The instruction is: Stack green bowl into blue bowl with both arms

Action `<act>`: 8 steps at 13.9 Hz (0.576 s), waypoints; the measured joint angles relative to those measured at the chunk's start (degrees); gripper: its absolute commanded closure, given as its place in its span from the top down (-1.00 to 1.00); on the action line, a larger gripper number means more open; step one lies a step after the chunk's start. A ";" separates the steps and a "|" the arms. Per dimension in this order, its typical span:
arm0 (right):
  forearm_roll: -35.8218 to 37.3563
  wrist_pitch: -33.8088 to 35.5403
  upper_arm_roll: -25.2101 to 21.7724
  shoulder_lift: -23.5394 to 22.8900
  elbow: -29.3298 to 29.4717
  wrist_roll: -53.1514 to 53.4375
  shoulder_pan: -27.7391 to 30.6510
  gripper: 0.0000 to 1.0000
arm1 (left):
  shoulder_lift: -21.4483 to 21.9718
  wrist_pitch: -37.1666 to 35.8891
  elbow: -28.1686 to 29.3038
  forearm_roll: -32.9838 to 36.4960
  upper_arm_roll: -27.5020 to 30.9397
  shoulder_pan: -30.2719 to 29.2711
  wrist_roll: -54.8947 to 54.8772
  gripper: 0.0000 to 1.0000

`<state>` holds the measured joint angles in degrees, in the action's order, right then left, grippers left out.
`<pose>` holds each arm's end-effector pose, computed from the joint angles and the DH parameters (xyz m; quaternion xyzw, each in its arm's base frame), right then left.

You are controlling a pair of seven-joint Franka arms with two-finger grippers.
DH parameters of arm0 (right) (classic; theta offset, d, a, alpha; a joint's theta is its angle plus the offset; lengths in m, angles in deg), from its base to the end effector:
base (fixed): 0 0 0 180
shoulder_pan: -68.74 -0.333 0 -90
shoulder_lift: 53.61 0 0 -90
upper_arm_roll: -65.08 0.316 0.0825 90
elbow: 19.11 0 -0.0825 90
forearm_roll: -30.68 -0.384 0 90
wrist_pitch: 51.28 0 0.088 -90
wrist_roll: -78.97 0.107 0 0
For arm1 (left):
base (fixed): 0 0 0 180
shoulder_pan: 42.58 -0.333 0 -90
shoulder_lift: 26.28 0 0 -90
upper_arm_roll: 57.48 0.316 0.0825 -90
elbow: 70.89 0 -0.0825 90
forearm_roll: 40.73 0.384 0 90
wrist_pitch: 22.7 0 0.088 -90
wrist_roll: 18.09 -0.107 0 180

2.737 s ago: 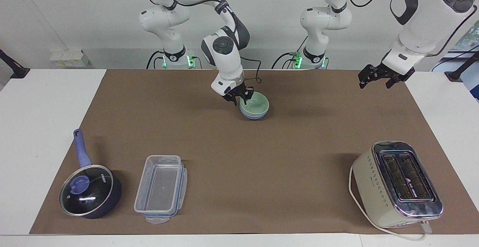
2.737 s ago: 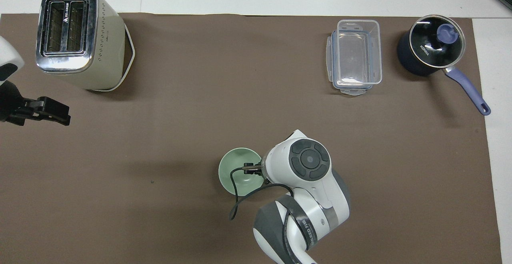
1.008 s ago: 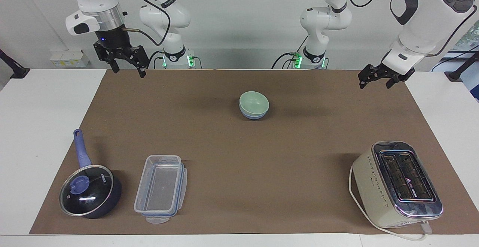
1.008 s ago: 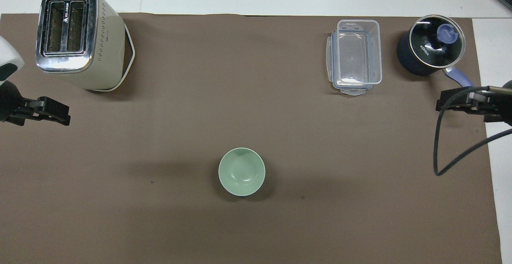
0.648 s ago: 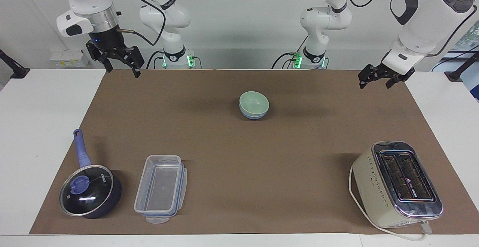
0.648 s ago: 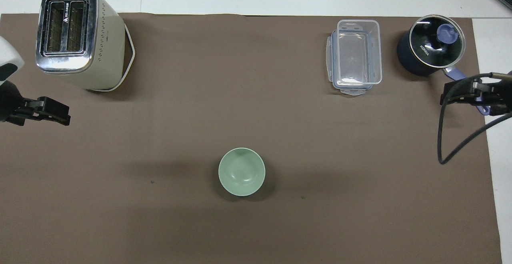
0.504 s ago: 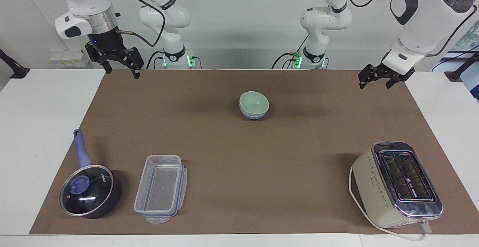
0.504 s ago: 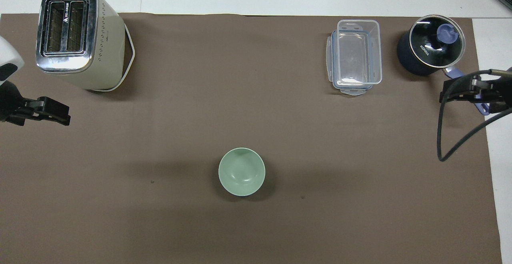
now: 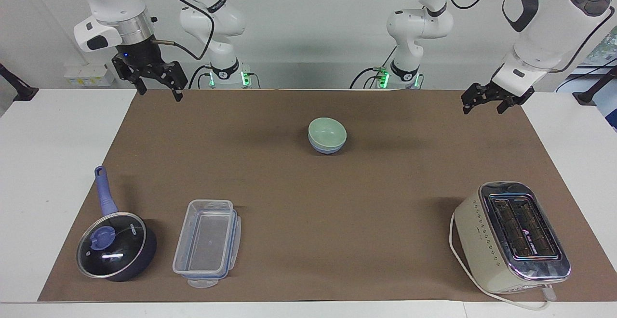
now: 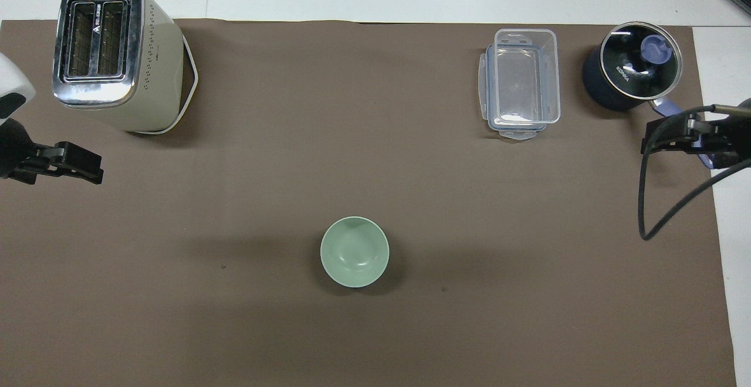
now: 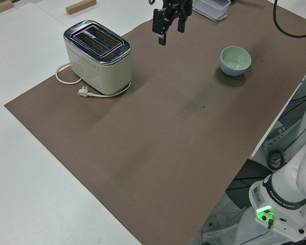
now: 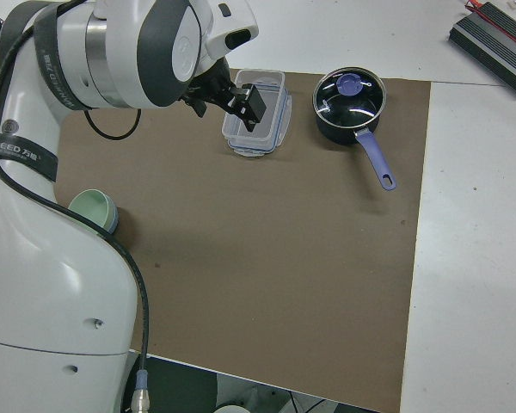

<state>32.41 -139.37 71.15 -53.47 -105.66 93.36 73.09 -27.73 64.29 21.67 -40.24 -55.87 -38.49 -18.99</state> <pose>0.5508 0.0133 0.6513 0.9936 -0.1110 0.0166 0.0130 0.5531 -0.0232 0.5853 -0.9977 0.0295 0.0611 0.0055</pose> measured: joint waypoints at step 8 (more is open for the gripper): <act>0.00 0.00 0.01 -0.14 -0.58 -2.29 0.00 1.00 | 0.00 0.00 0.00 0.00 0.00 0.00 0.00 1.00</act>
<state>32.41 -139.37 71.15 -53.60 -106.24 91.07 73.09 -27.73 64.29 21.67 -40.24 -55.87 -38.49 -18.99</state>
